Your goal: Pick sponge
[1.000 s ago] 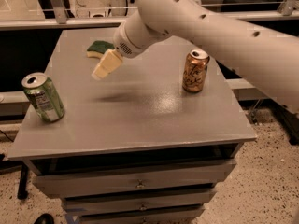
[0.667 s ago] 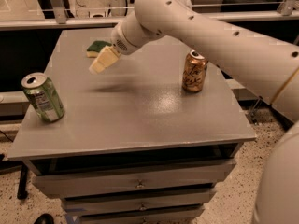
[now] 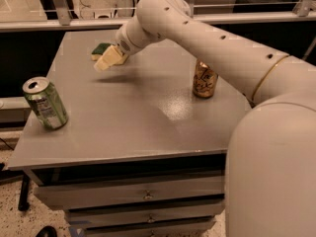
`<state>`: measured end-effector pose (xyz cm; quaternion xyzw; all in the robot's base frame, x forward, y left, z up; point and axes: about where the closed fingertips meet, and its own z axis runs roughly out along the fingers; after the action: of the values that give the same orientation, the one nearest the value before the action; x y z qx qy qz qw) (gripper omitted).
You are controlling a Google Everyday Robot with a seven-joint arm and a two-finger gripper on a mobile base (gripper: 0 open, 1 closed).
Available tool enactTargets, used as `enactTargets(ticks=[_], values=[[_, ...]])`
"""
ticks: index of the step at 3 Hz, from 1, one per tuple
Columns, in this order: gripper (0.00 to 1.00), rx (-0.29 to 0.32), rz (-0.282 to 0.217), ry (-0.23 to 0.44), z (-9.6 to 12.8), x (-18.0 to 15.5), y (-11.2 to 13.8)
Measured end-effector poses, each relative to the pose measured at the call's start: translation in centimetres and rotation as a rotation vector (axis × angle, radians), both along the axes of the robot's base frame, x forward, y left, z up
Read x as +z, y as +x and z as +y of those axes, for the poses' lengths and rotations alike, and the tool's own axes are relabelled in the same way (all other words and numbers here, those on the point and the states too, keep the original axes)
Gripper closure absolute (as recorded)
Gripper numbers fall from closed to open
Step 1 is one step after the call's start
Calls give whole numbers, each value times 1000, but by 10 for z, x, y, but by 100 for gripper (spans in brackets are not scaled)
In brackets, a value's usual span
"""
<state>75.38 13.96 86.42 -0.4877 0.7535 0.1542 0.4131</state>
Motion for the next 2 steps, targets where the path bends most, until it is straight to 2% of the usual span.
enactTargets(ticks=[1,2], values=[[0,-37,23,12,-3,-16,22],[16,-63,48,22,-5,-30,35]])
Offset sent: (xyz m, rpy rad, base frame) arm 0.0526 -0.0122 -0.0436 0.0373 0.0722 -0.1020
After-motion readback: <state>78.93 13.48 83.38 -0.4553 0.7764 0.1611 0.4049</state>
